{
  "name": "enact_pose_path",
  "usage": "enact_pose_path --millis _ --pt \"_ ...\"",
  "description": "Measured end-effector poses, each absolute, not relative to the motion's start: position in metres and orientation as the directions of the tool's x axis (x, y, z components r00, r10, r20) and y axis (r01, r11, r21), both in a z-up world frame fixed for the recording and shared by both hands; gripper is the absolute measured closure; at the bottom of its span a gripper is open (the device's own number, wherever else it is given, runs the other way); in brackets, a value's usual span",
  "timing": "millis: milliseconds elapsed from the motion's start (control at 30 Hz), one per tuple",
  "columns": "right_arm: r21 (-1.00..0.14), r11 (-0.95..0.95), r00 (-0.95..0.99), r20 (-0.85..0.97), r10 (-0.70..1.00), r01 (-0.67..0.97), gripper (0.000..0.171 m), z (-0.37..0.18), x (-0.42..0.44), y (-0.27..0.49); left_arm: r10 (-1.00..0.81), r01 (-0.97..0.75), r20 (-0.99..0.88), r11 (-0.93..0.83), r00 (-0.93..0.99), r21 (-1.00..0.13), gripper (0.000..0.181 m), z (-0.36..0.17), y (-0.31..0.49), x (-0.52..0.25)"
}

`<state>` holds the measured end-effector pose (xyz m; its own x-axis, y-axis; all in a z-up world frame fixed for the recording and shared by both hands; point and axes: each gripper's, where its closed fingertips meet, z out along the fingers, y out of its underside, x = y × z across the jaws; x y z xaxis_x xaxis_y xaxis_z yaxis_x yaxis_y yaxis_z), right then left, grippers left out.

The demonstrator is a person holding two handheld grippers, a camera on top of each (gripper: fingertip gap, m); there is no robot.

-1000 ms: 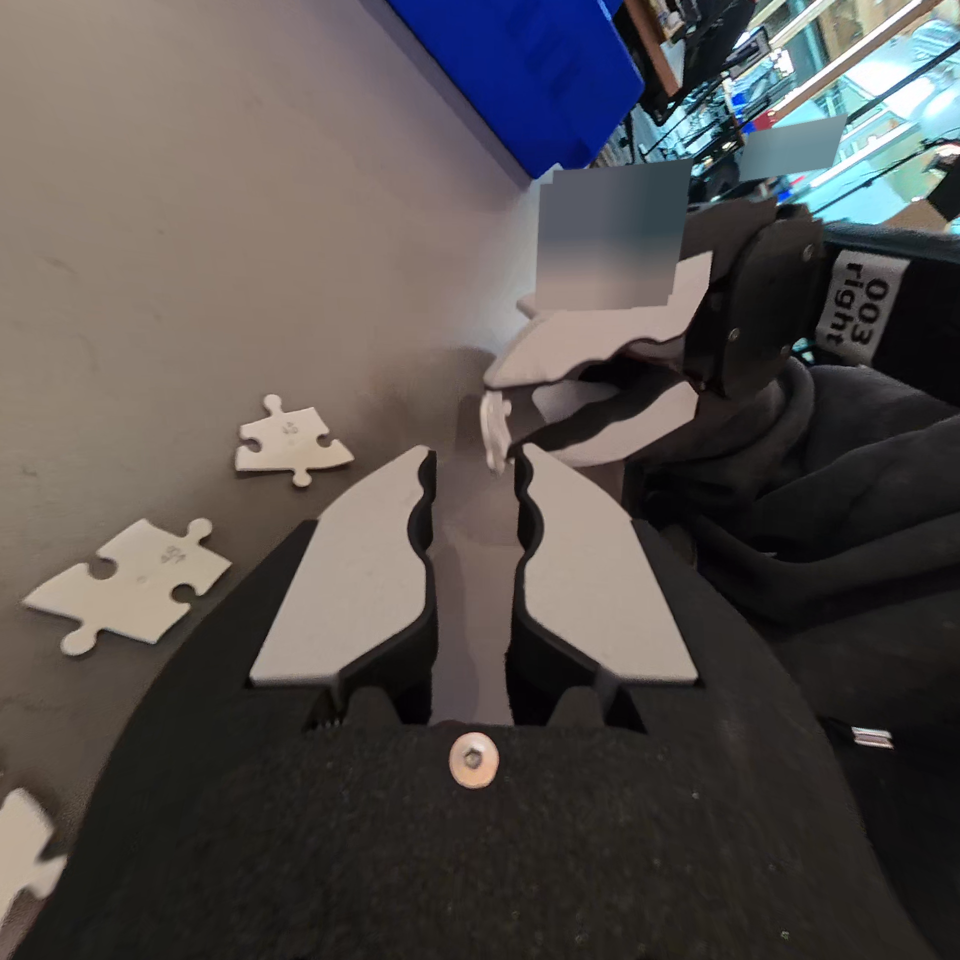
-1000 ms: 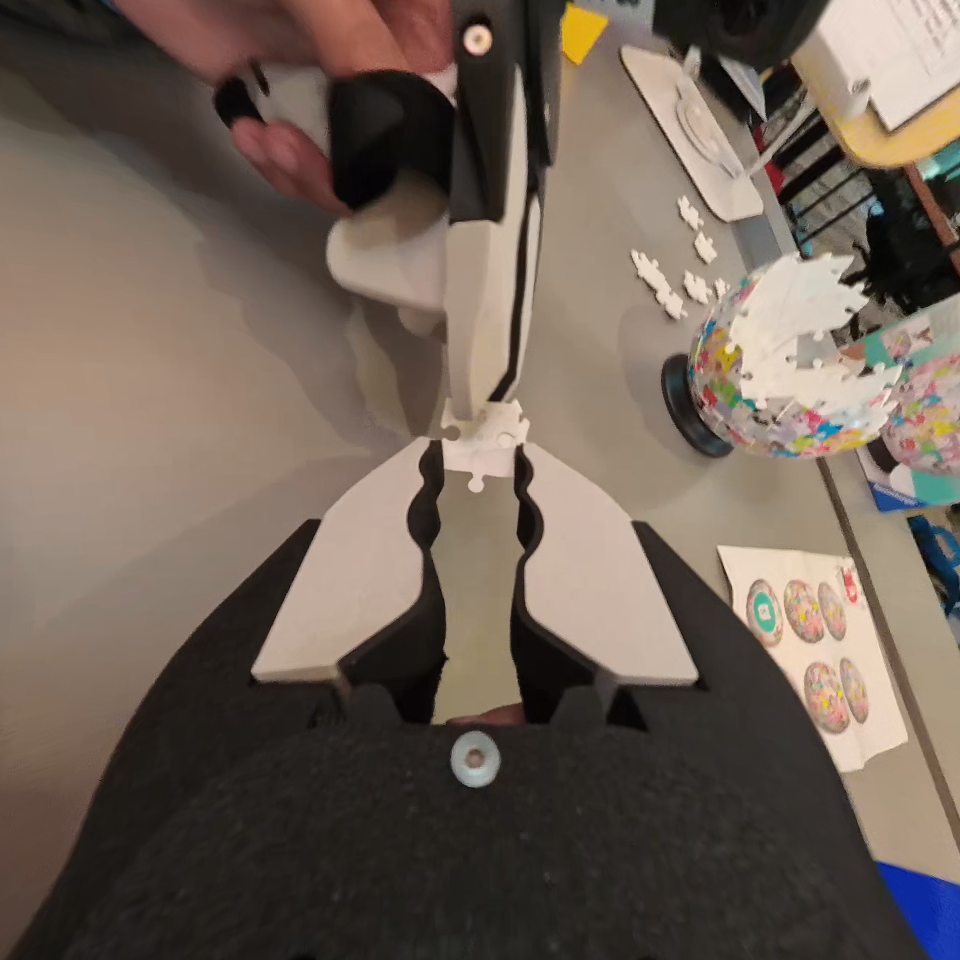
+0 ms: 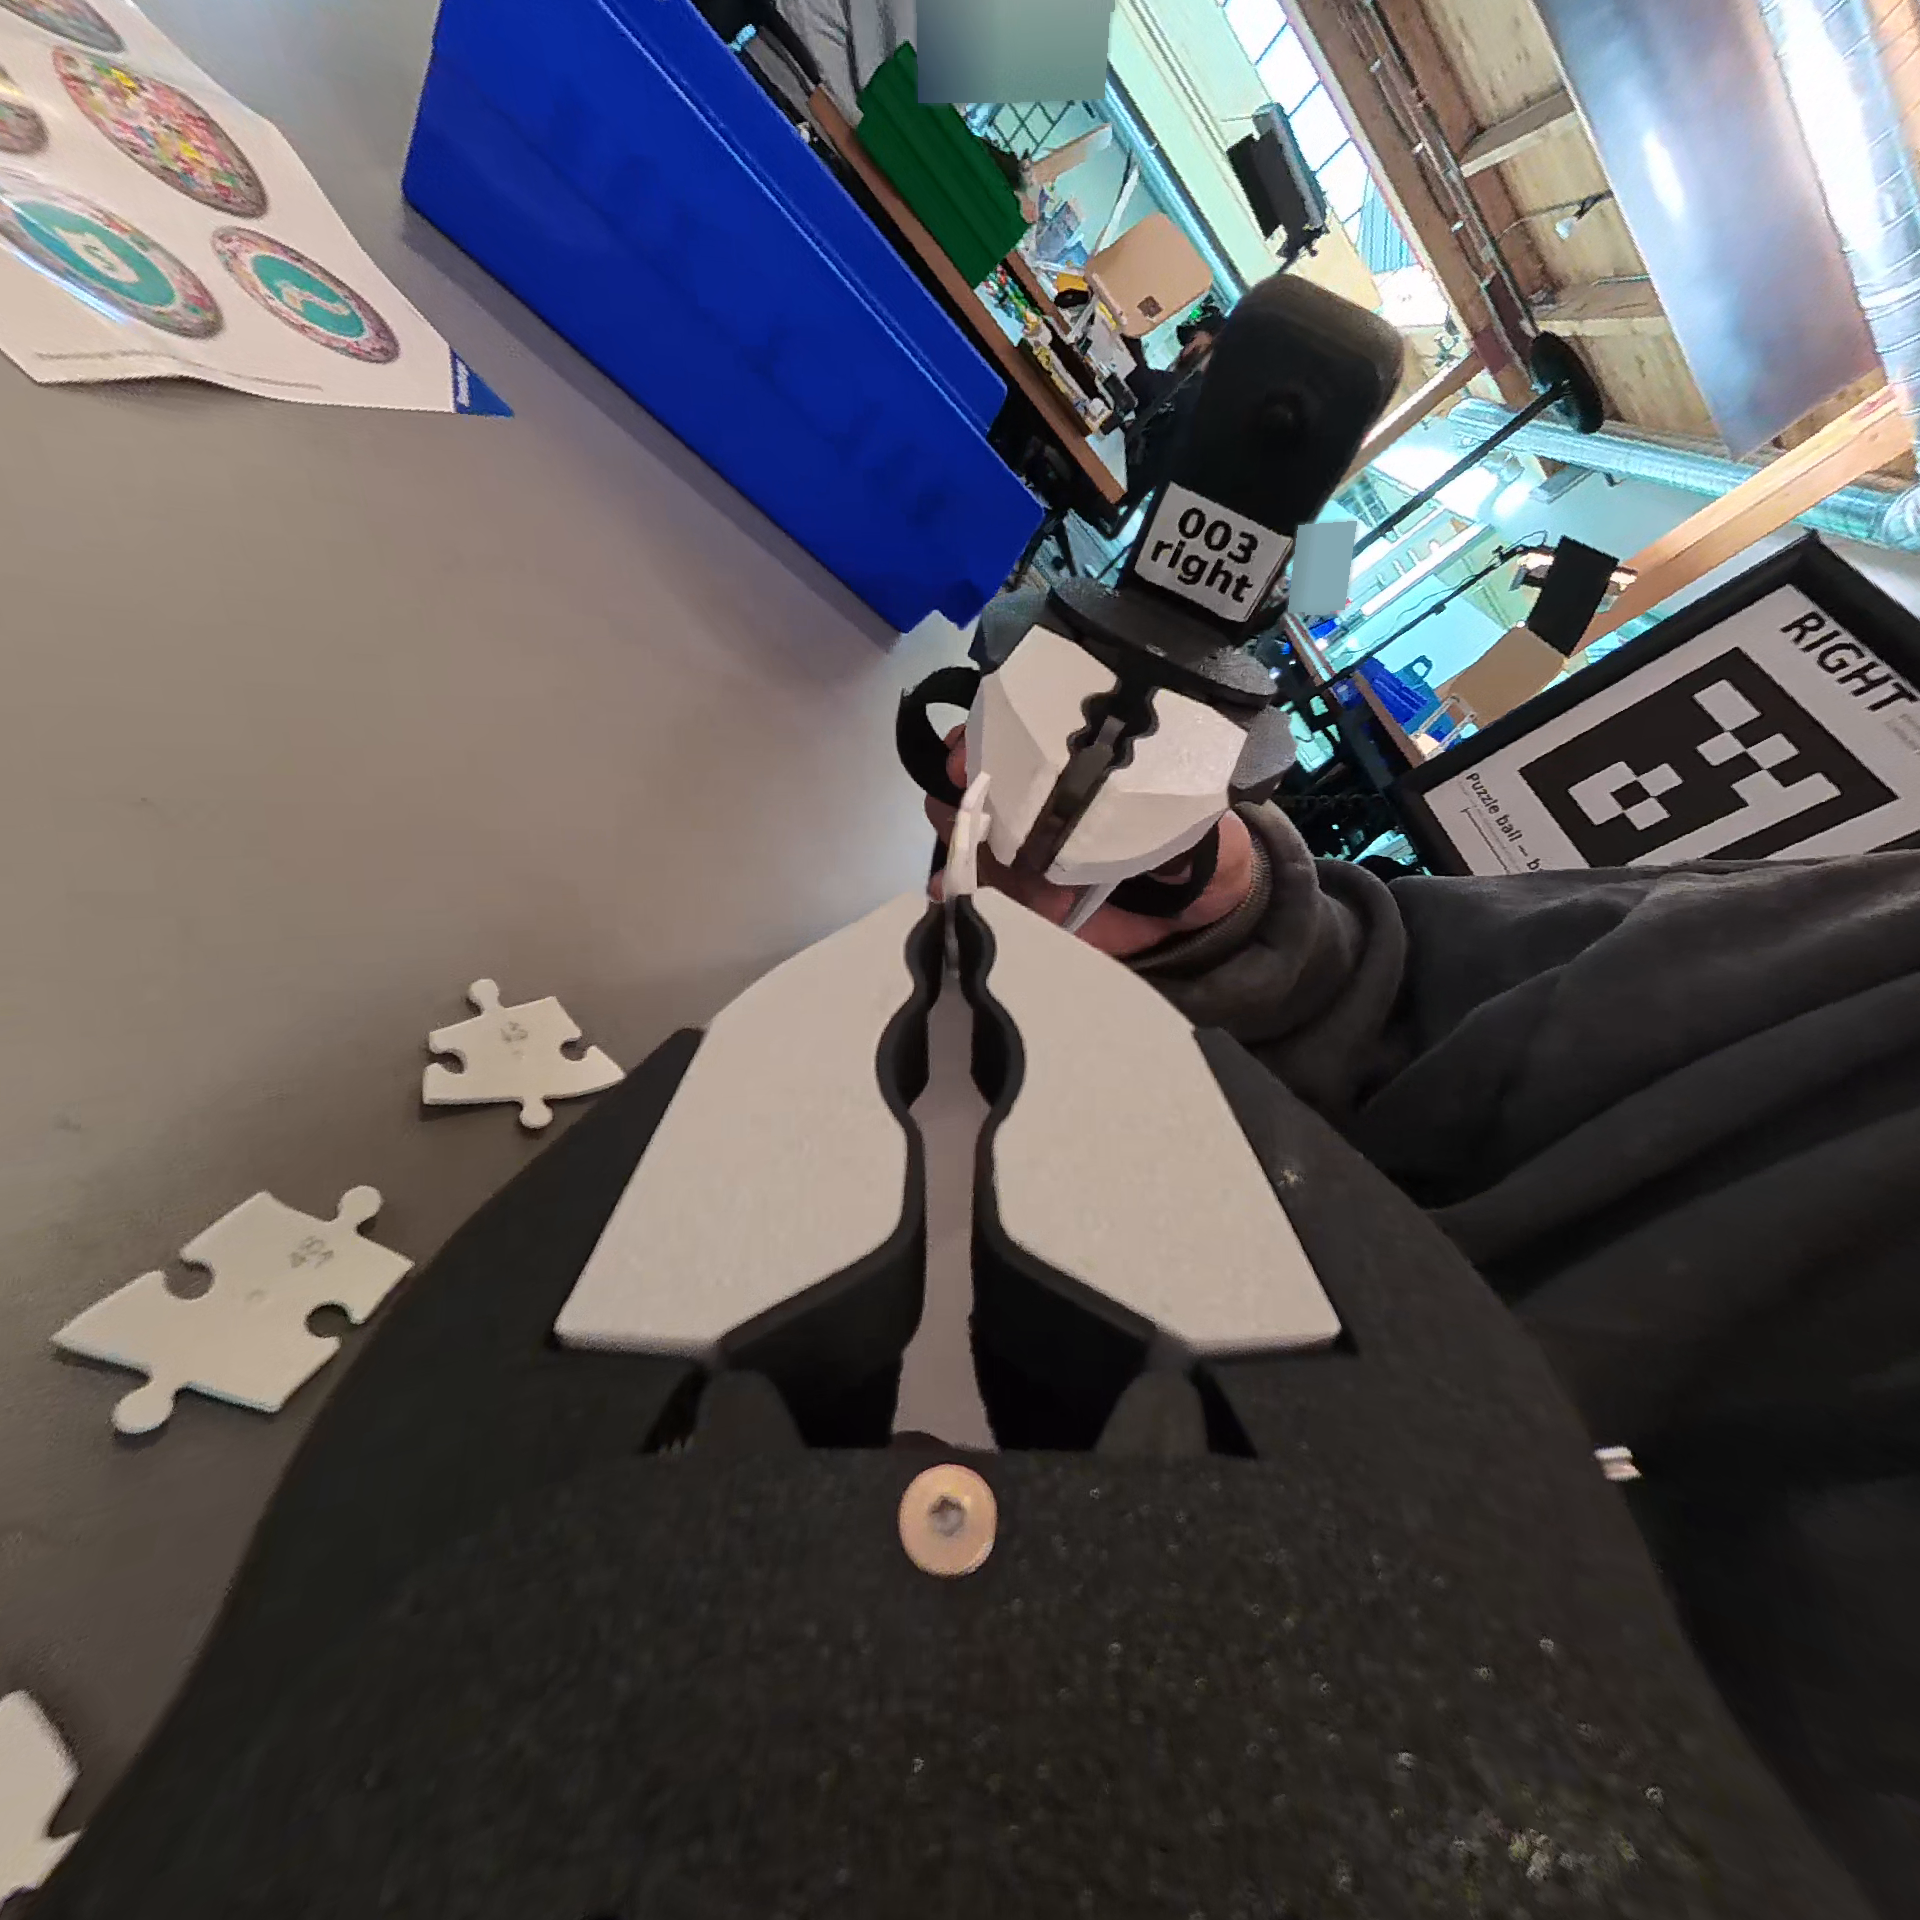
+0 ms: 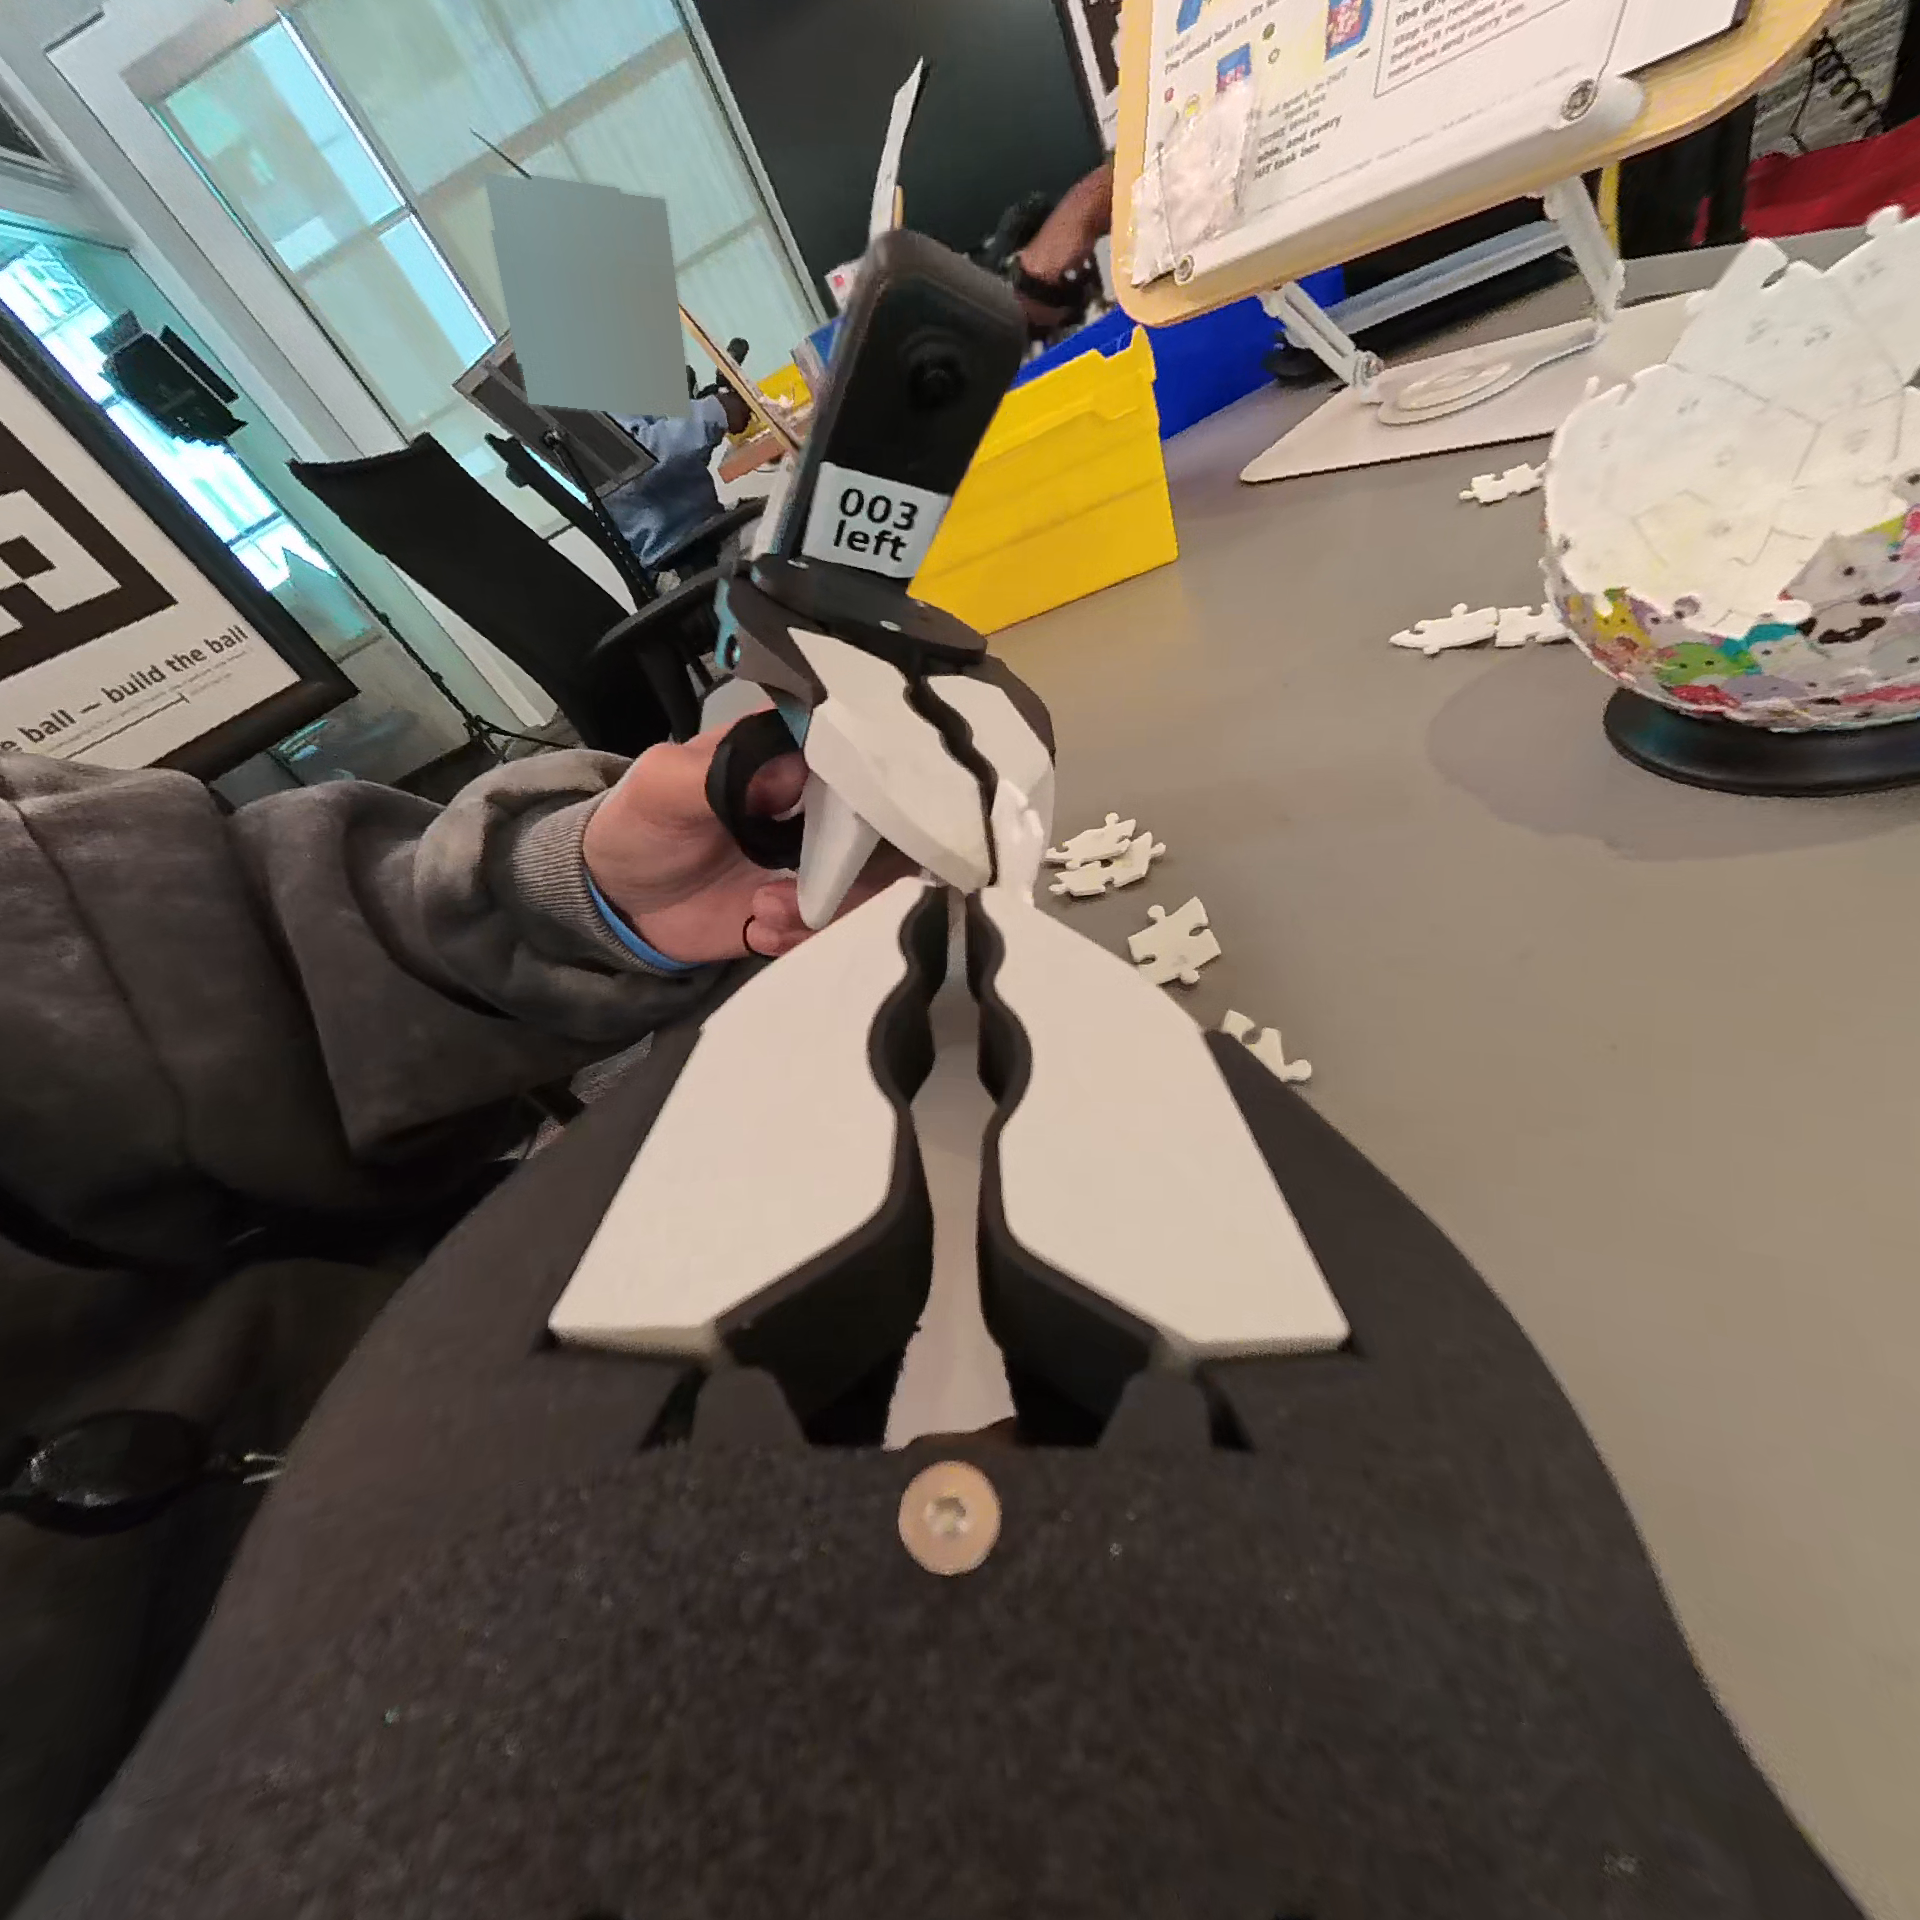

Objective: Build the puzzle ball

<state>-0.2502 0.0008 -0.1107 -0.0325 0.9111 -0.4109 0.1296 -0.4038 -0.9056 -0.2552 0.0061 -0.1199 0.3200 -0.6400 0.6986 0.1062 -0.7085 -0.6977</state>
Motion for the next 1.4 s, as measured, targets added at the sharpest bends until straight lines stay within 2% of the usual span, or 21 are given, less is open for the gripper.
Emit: enact_pose_path --millis 200,367,467,933,1000,1100,1200,1333,1400 --pt "-0.892 -0.442 -0.012 -0.445 0.895 0.09 0.159 -0.108 -0.246 0.011 -0.647 0.122 0.69 -0.695 0.324 -0.709 0.179 -0.116 0.007 -0.258" --pt "-0.896 -0.43 -0.02 -0.435 0.9 0.108 0.161 -0.111 -0.248 0.007 -0.654 0.099 0.685 -0.696 0.32 -0.711 0.179 -0.118 0.004 -0.253" --pt "-0.902 -0.415 -0.003 -0.418 0.908 0.114 0.168 -0.112 -0.247 0.009 -0.661 0.088 0.679 -0.692 0.319 -0.716 0.179 -0.118 0.003 -0.25" --pt "-0.906 -0.401 0.007 -0.404 0.915 0.132 0.169 -0.112 -0.243 0.012 -0.665 0.029 0.687 -0.712 0.293 -0.702 0.179 -0.126 -0.003 -0.238" --pt "-0.907 -0.4 0.009 -0.403 0.915 0.134 0.169 -0.112 -0.242 0.012 -0.663 0.048 0.697 -0.714 0.271 -0.698 0.177 -0.122 -0.003 -0.242" --pt "-0.9 -0.413 0.004 -0.416 0.909 0.138 0.169 -0.114 -0.24 0.015 -0.654 0.13 0.711 -0.706 0.258 -0.696 0.16 -0.112 0.004 -0.258" --pt "-0.896 -0.415 -0.005 -0.421 0.907 0.156 0.169 -0.116 -0.239 0.014 -0.639 0.175 0.723 -0.705 0.264 -0.687 0.16 -0.109 0.009 -0.27" --pt "-0.908 -0.369 0.009 -0.374 0.927 0.198 0.169 -0.123 -0.241 0.012 -0.664 0.113 0.695 -0.695 0.277 -0.71 0.16 -0.114 0.005 -0.263" --pt "-0.908 -0.369 0.004 -0.376 0.927 0.196 0.169 -0.122 -0.242 0.011 -0.676 0.054 0.68 -0.697 0.285 -0.715 0.169 -0.121 -0.001 -0.255"
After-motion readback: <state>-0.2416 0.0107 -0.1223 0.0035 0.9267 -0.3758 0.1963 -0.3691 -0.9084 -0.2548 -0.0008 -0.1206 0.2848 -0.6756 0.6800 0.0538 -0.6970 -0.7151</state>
